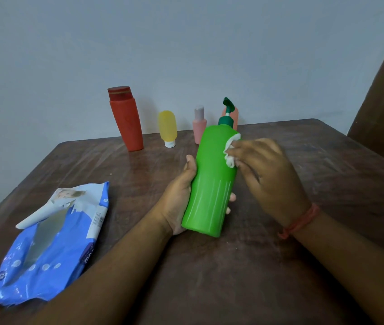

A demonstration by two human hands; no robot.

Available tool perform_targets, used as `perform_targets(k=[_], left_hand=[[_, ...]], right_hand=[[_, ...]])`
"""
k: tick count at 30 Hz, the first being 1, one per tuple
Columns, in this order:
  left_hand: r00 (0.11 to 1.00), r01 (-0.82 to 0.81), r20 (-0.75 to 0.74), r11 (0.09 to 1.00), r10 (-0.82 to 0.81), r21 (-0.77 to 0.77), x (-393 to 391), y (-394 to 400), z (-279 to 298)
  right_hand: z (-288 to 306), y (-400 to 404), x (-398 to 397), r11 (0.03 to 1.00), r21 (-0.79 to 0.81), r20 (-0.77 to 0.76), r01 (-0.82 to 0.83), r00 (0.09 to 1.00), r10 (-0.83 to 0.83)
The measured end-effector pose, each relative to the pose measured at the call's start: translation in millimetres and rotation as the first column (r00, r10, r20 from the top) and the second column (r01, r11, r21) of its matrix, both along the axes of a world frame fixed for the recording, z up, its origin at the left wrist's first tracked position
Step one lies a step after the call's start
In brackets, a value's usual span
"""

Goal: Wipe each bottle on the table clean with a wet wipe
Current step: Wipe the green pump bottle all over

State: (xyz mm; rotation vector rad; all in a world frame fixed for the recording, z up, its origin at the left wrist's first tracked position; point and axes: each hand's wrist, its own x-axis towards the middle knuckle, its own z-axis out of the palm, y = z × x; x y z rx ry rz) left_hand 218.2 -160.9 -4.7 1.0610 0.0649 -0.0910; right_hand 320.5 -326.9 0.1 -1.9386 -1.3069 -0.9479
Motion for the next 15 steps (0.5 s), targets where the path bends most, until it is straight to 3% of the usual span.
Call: perform_targets(k=[6,11,15], left_hand=[[0.999,-0.031,0.027,0.999,0.032,-0.031,2.2,0.2,-2.0],[0.999,-0.035,0.023,0.999,0.035,0.009,1.9,0.4,-2.1],[0.999,-0.031,0.038,0.999,0.030,0.018,1.7,1.2,-2.9]], right_hand=[[1.2,-4.4,-14.9,0.981,-0.094,-0.025,-0.171,0.985,0.169],[2.1,-3.7,-7.2,0.995,0.027,-0.084,-0.097,0.992,0.099],[0.6,-6.1,-13.9,0.988,-0.024,-0.066,-0.156,0.986,0.154]])
